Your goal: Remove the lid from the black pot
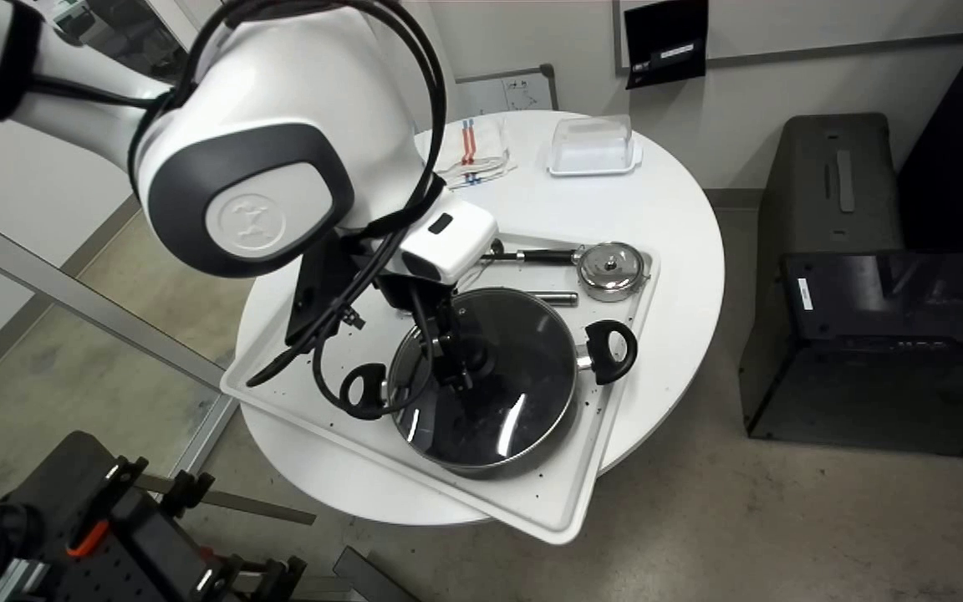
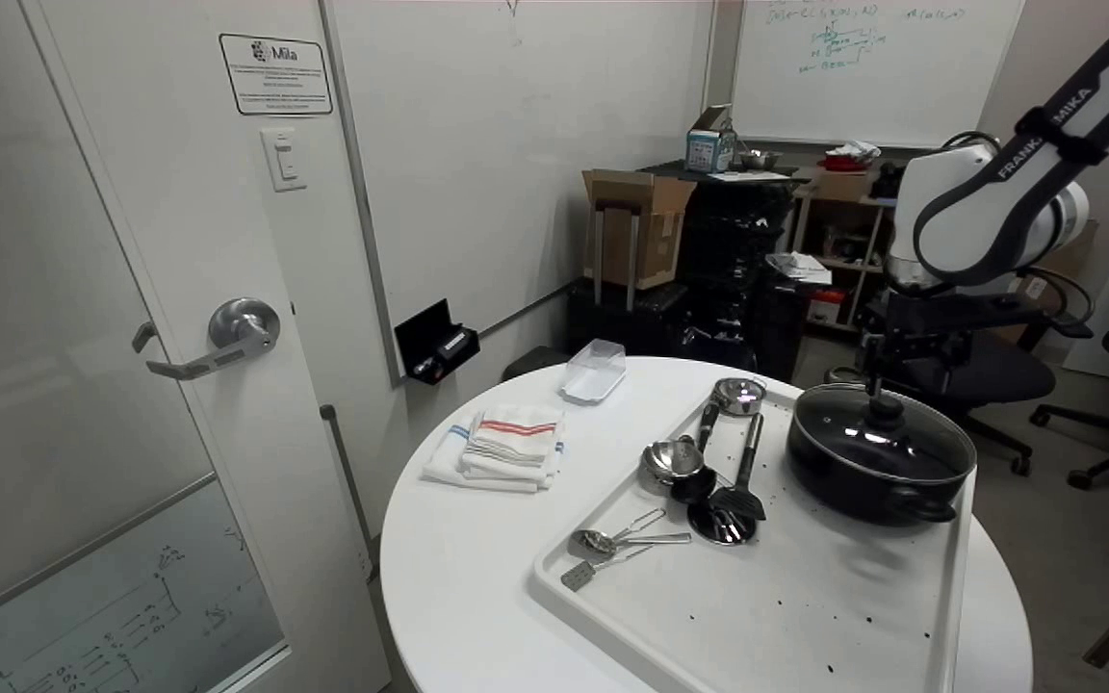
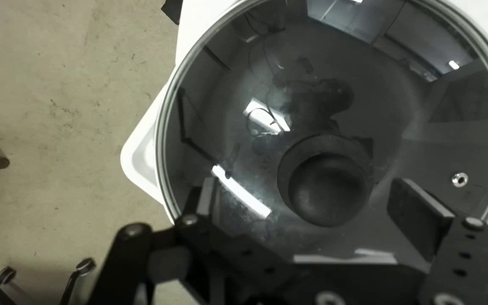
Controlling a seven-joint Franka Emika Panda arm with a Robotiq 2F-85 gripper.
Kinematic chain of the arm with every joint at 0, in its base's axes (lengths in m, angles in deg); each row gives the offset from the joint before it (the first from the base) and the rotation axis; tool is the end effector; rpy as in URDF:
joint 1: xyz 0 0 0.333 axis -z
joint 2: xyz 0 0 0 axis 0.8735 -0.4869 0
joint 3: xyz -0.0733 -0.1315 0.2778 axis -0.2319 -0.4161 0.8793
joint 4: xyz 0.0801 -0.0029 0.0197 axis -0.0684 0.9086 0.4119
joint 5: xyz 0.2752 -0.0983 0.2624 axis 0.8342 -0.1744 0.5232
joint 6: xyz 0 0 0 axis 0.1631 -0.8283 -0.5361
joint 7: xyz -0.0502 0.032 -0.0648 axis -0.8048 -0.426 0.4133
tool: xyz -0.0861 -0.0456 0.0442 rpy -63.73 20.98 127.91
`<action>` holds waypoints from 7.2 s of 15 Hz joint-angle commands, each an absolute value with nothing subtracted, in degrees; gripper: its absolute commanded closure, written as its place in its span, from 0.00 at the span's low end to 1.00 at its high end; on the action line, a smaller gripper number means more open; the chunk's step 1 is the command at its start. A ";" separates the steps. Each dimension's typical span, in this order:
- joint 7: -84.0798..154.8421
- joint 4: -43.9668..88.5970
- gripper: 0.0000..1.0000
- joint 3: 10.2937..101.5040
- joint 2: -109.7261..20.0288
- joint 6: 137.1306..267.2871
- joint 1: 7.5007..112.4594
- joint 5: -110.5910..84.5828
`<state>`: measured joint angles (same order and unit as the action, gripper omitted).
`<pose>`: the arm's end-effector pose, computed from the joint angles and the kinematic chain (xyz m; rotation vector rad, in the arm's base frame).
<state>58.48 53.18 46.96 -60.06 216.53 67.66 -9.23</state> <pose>0.5178 -0.1912 0.1377 2.7749 -1.1947 -0.1264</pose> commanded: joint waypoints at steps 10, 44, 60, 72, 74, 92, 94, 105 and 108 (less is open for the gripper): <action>58.29 46.80 0.00 46.71 -66.43 216.80 66.27 -5.27; 55.83 58.80 0.75 47.45 -47.85 218.89 61.13 -8.72; 59.35 58.22 0.75 53.30 -49.49 214.52 44.87 -25.68; 62.68 61.03 0.75 52.76 -59.22 217.29 34.56 -37.78; 62.12 61.01 0.75 52.95 -59.91 217.36 34.38 -37.44; 39.30 51.91 0.75 56.40 -69.58 226.76 50.44 -25.64; 38.21 51.77 0.75 56.50 -70.04 226.79 50.42 -25.16; 38.15 51.01 0.75 55.78 -72.42 226.67 46.92 -26.06; 38.14 49.62 0.75 55.48 -73.26 225.78 46.32 -26.11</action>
